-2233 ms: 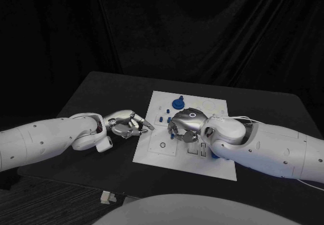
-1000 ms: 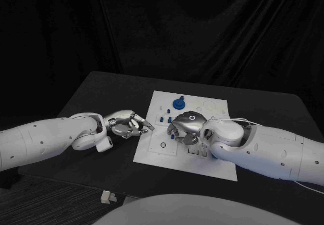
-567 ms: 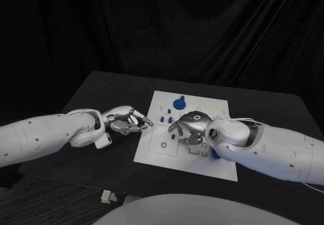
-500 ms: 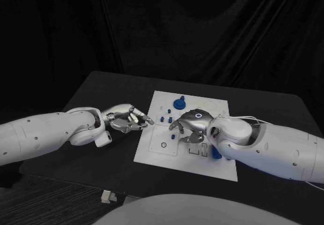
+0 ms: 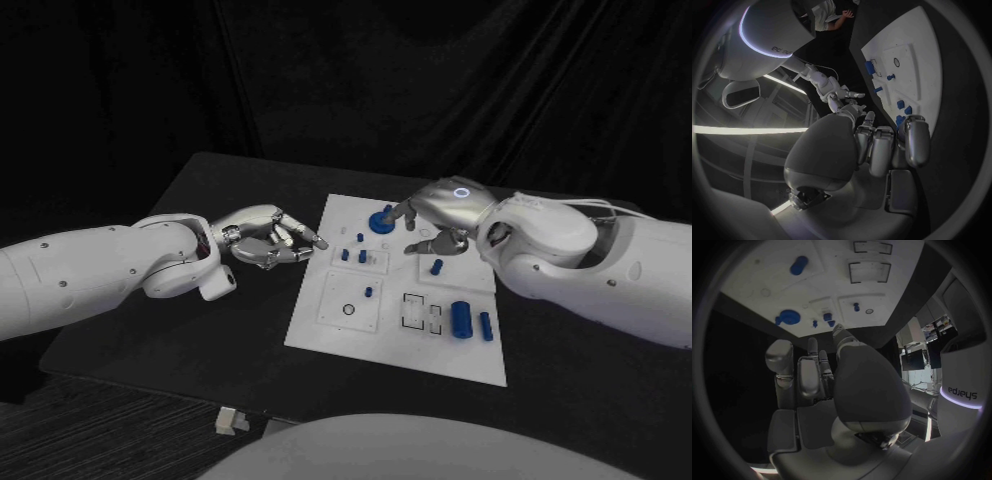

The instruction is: Assemble the parts on the task board

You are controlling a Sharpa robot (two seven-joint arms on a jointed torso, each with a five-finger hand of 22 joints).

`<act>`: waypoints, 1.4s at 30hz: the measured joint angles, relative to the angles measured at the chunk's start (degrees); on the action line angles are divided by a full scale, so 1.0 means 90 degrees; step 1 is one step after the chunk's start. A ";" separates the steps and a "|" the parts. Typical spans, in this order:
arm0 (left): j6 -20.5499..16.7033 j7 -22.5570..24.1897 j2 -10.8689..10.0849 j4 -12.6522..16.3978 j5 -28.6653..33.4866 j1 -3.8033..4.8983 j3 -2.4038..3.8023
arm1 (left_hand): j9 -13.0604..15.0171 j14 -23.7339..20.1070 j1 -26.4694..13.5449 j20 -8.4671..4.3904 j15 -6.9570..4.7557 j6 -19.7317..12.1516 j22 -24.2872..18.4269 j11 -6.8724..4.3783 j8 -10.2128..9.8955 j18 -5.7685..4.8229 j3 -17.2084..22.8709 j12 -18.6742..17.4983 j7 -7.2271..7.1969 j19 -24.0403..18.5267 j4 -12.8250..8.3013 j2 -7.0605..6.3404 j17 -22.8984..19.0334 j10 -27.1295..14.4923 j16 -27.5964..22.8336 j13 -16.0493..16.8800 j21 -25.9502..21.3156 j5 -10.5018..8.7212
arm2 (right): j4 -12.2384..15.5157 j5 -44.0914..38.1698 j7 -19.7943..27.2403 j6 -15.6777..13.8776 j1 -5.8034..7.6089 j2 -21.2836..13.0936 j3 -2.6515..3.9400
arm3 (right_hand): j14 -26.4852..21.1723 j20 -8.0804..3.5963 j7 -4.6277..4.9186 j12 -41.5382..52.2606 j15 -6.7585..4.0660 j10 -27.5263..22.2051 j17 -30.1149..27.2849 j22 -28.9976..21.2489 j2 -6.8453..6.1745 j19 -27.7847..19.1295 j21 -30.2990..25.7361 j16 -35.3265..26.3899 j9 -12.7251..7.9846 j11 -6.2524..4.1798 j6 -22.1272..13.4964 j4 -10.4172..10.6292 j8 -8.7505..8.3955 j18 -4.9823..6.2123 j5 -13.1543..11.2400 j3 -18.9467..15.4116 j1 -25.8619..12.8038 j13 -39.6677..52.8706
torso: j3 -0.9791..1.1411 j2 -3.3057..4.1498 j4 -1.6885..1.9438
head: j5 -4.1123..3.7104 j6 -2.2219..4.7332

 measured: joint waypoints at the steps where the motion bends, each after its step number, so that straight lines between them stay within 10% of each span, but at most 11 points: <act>1: 0.0000 -0.0010 -0.0004 0.0012 0.0016 0.0005 -0.0001 | 0.0000 0.0000 0.0000 0.0000 0.0000 0.0004 0.0000 -0.0031 0.0000 0.0000 0.0000 0.0000 0.0003 0.0000 0.0000 0.0000 0.0000 -0.0032 0.0000 0.0000 0.0000 0.0000 | 0.0002 0.0000 -0.0019 -0.0007 0.0105 -0.0078 0.0002 | 0.0052 -0.0017 0.0011 -0.0004 -0.0035 0.0000 0.0086 0.0000 0.0051 0.0096 0.0117 0.0000 -0.0006 0.0000 0.0160 0.0000 0.0052 0.0001 0.0084 0.0000 0.0050 -0.0008 | 0.0000 0.0000 0.0000 | -0.0020 0.0000; 5: 0.0003 -0.0038 -0.0011 0.0047 0.0102 0.0010 -0.0001 | 0.0000 0.0000 0.0000 0.0000 0.0000 0.0045 0.0000 0.0008 0.0000 0.0000 0.0000 0.0000 0.0042 0.0001 0.0000 0.0000 0.0000 0.0008 0.0000 0.0000 0.0000 0.0000 | -0.0043 0.0000 -0.0110 0.0019 0.0317 -0.0301 0.0011 | 0.0124 -0.0029 0.0162 -0.0215 -0.0051 -0.0125 0.0471 0.0000 0.0208 0.0344 0.0657 0.0271 -0.0025 0.0011 0.0565 0.0000 0.0219 -0.0001 0.0084 0.0000 -0.0109 -0.0230 | 0.0000 -0.0001 -0.0001 | -0.0055 0.0000; 14: 0.0015 -0.0092 -0.0007 0.0055 0.0258 0.0014 -0.0003 | 0.0000 0.0000 0.0000 0.0000 0.0000 0.0056 0.0000 0.0013 0.0000 0.0000 0.0000 0.0000 0.0034 0.0001 -0.0001 0.0000 0.0000 0.0014 0.0000 0.0000 0.0000 0.0000 | -0.0285 0.0034 -0.0326 0.0297 0.0372 -0.0579 0.0003 | 0.0126 -0.0054 0.0103 -0.0585 -0.0054 -0.0124 0.0642 0.0000 0.0125 0.0495 0.0928 0.0411 -0.0118 0.0010 0.0858 0.0000 0.0218 -0.0003 0.0073 0.0000 -0.0461 -0.0555 | -0.0001 0.0001 0.0002 | -0.0106 0.0000; 42: 0.0098 -0.0116 0.0125 -0.0068 0.0360 0.0014 -0.0005 | 0.0000 0.0000 0.0000 0.0001 0.0001 0.0157 0.0000 0.0033 0.0001 0.0000 0.0000 0.0024 0.0090 0.0000 -0.0002 0.0000 0.0000 0.0033 0.0000 -0.0001 0.0000 0.0003 | -0.0540 0.0236 -0.0323 0.0900 -0.0331 -0.0338 -0.0001 | 0.0126 -0.0054 0.0253 -0.0866 -0.0053 -0.0024 0.0647 0.0000 0.0087 0.0491 0.0860 0.0406 -0.0296 0.0001 0.0841 -0.0108 -0.0012 -0.0002 0.0136 0.0105 -0.0210 -0.0860 | -0.0004 0.0013 0.0005 | -0.0191 0.0000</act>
